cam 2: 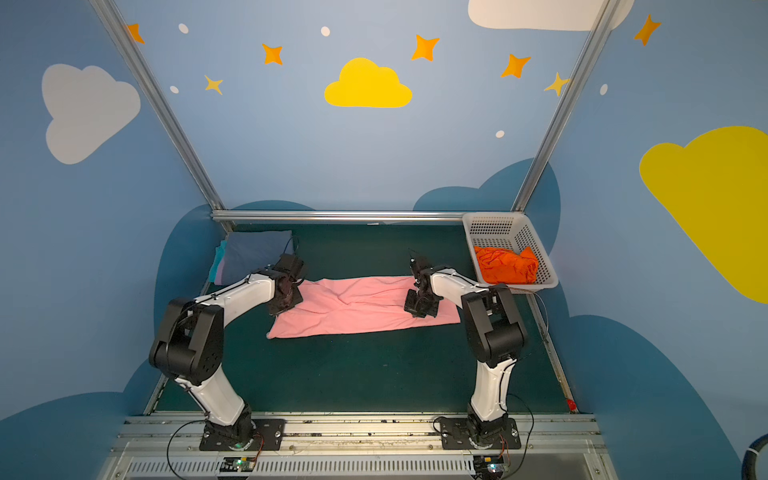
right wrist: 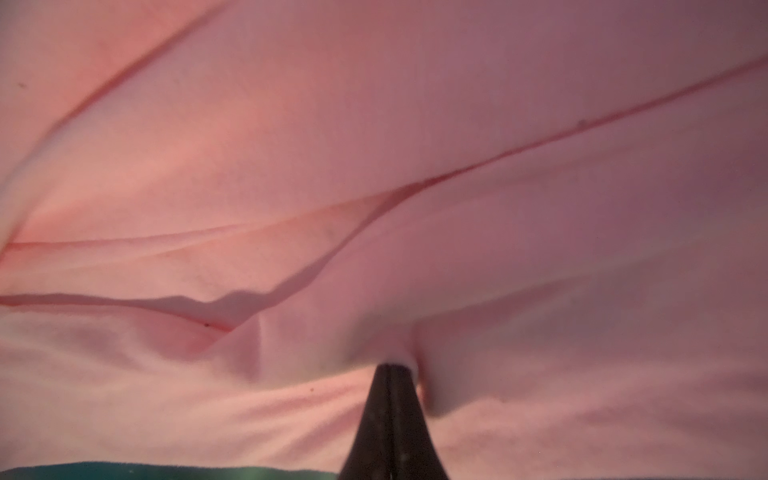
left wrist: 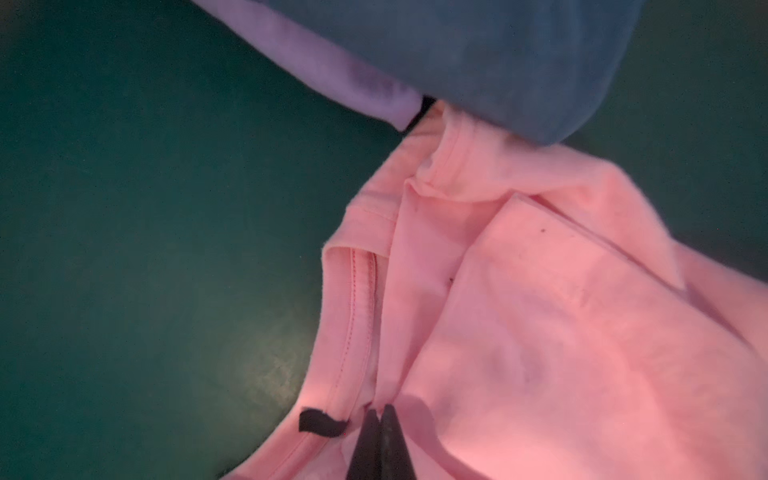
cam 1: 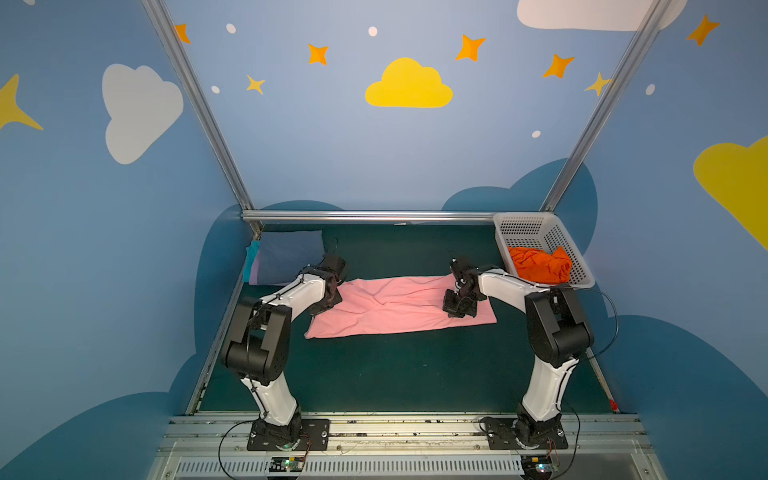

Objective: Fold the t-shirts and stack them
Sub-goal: 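Move the left gripper to the collar end while the right holds the shirt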

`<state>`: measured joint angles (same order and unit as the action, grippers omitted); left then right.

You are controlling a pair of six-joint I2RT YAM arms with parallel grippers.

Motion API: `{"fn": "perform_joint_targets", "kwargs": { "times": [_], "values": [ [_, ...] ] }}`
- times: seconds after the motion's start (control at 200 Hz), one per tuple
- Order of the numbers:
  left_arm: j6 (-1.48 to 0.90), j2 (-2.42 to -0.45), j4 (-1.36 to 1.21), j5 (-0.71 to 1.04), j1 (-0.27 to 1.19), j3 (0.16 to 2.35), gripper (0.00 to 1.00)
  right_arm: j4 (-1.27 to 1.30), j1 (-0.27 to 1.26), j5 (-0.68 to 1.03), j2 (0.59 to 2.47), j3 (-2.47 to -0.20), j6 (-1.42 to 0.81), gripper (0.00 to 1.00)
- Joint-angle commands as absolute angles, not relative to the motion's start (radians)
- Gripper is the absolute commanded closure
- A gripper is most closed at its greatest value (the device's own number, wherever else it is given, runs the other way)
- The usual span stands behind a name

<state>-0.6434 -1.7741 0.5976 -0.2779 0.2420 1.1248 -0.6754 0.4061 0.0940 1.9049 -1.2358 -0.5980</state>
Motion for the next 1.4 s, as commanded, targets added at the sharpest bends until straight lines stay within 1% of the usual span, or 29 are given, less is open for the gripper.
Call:
{"fn": "perform_joint_targets", "kwargs": {
  "times": [0.0, 0.215, 0.32, 0.365, 0.416, 0.506, 0.581, 0.706, 0.786, 0.926, 1.031, 1.187, 1.257, 1.302, 1.337, 1.392],
  "values": [
    [-0.623, -1.814, 0.611, -0.319, 0.236, 1.147, 0.96, -0.758, 0.39, 0.021, 1.972, -1.204, -0.598, 0.99],
    [-0.609, -1.845, 0.631, -0.435, 0.23, 1.156, 0.96, -0.76, 0.387, 0.015, 1.967, -1.205, -0.596, 0.99],
    [-0.609, -1.854, 0.646, -0.459, 0.23, 1.175, 0.95, -0.759, 0.388, 0.017, 1.969, -1.204, -0.597, 1.0],
    [-0.61, -1.855, 0.653, -0.456, 0.229, 1.182, 0.91, -0.757, 0.387, 0.018, 1.967, -1.203, -0.598, 1.0],
    [-0.614, -1.853, 0.671, -0.441, 0.231, 1.191, 0.83, -0.756, 0.388, 0.02, 1.967, -1.201, -0.598, 1.0],
    [-0.638, -1.813, 0.721, -0.413, 0.239, 1.181, 0.75, -0.753, 0.388, 0.021, 1.964, -1.201, -0.598, 1.0],
    [-0.679, -1.717, 0.748, -0.41, 0.25, 1.116, 0.66, -0.752, 0.388, 0.023, 1.964, -1.206, -0.596, 1.0],
    [-0.727, -1.475, 0.745, -0.4, 0.249, 0.945, 0.48, -0.754, 0.388, 0.028, 1.971, -1.223, -0.589, 1.0],
    [-0.748, -1.332, 0.736, -0.386, 0.244, 0.849, 0.47, -0.759, 0.387, 0.031, 1.976, -1.235, -0.584, 1.0],
    [-0.749, -1.158, 0.594, -0.265, 0.239, 0.669, 0.47, -0.767, 0.388, 0.029, 1.981, -1.245, -0.575, 1.0],
    [-0.738, -1.129, 0.512, -0.21, 0.231, 0.587, 0.44, -0.772, 0.388, 0.028, 1.979, -1.247, -0.572, 1.0],
    [-0.718, -1.166, 0.459, -0.169, 0.226, 0.577, 0.35, -0.783, 0.388, 0.025, 1.983, -1.256, -0.572, 1.0],
    [-0.721, -1.197, 0.428, -0.155, 0.225, 0.583, 0.34, -0.786, 0.388, 0.026, 1.987, -1.259, -0.575, 1.0],
    [-0.722, -1.226, 0.409, -0.147, 0.225, 0.586, 0.38, -0.786, 0.388, 0.028, 1.989, -1.259, -0.578, 1.0],
    [-0.72, -1.254, 0.402, -0.144, 0.225, 0.593, 0.46, -0.787, 0.388, 0.029, 1.988, -1.258, -0.581, 1.0],
    [-0.717, -1.306, 0.398, -0.143, 0.221, 0.608, 0.63, -0.786, 0.387, 0.029, 1.988, -1.255, -0.583, 1.0]
  ]
}}
